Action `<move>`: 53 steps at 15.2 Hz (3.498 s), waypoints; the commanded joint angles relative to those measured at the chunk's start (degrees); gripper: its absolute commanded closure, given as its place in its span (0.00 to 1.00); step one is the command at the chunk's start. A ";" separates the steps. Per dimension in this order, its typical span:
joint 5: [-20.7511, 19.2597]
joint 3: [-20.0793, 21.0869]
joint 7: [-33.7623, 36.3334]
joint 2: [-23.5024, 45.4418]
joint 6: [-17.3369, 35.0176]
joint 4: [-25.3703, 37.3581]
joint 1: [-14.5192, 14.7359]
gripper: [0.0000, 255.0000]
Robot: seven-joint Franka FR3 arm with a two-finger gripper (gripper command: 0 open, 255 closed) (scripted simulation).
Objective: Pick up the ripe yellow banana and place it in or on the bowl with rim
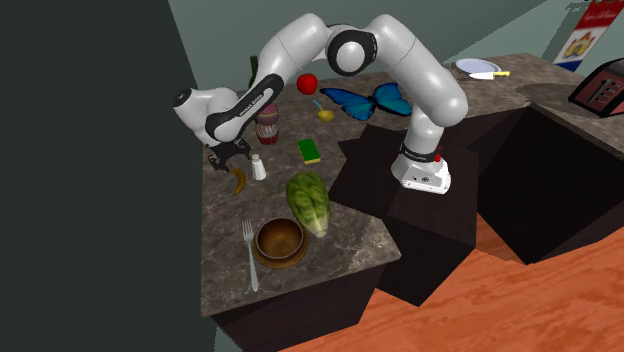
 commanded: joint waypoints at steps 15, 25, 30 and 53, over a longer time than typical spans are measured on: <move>-0.71 -0.63 0.99 1.84 3.77 -1.93 -0.26 1.00; -0.56 -0.48 0.83 0.74 3.04 -2.29 -0.35 1.00; -0.14 -0.13 0.38 -1.86 1.04 -2.85 -0.55 1.00; 12.68 -1.45 27.43 0.56 5.03 -5.13 -0.60 1.00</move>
